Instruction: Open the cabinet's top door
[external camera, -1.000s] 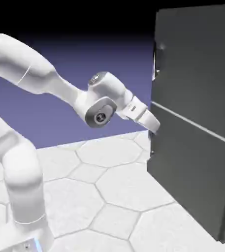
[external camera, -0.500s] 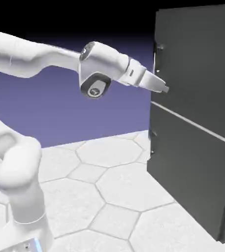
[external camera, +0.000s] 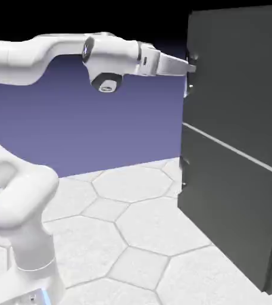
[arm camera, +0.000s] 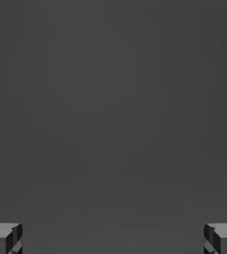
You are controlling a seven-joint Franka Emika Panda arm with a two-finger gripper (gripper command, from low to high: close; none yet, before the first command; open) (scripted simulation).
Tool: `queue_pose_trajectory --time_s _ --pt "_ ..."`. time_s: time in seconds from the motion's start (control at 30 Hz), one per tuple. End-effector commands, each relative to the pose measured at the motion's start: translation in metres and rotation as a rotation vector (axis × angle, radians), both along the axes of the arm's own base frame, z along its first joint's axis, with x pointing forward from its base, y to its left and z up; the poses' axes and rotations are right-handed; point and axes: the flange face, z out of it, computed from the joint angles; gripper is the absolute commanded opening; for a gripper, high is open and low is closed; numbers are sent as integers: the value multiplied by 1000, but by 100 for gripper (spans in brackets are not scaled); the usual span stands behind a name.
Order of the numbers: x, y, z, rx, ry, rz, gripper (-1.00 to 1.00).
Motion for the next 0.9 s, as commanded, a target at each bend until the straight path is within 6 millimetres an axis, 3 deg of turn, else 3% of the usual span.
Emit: queue_pose_trajectory --time_s 0.0,0.33,0.67,0.73,0.87 --pt "1 5 1 -2 -13 1 0" --pt "17 66 -12 -19 -108 18 0" --pt "53 128 -65 -24 -138 44 0" --pt "56 132 -70 -23 -137 46 0" --pt "95 131 -69 -24 -138 46 0"
